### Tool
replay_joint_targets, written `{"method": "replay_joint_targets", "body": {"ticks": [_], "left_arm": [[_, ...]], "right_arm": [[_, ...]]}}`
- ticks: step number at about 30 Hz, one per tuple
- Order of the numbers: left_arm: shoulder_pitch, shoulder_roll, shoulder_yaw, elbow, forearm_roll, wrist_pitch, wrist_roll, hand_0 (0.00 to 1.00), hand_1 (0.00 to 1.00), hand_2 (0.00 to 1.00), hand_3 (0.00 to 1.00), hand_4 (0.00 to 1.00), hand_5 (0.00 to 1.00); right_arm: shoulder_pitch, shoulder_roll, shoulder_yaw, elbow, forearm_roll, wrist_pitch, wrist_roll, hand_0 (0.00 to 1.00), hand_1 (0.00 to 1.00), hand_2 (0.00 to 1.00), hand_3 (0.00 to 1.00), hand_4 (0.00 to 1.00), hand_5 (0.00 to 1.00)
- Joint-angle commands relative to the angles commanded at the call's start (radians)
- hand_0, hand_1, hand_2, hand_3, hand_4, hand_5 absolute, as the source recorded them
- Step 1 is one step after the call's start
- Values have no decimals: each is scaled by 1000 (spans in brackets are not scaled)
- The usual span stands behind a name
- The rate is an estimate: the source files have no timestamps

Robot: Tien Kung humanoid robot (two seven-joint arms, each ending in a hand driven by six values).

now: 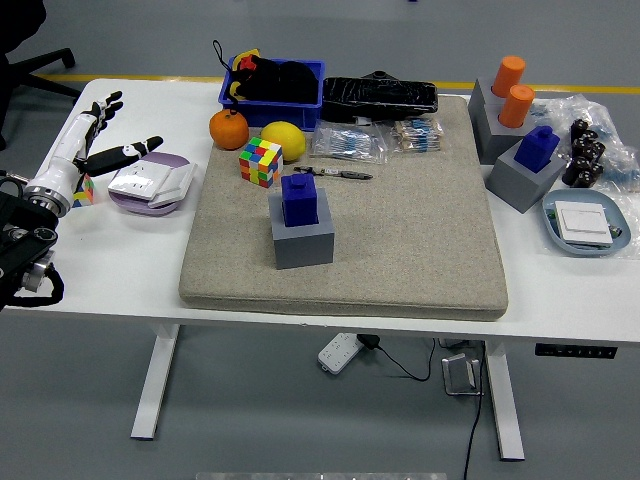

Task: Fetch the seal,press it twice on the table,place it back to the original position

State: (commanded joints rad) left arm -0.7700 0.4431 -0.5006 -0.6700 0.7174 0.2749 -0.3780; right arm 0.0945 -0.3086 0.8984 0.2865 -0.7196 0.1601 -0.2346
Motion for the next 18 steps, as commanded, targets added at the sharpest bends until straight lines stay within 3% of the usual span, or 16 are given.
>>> {"method": "replay_joint_targets", "body": {"ticks": [18], "left_arm": [[0,0,-1,0,2,-4,5,970,980,964,965,977,406]], "right_arm": [[0,1,1,0,1,-1,1,865,780,736,743,797,567]]}}
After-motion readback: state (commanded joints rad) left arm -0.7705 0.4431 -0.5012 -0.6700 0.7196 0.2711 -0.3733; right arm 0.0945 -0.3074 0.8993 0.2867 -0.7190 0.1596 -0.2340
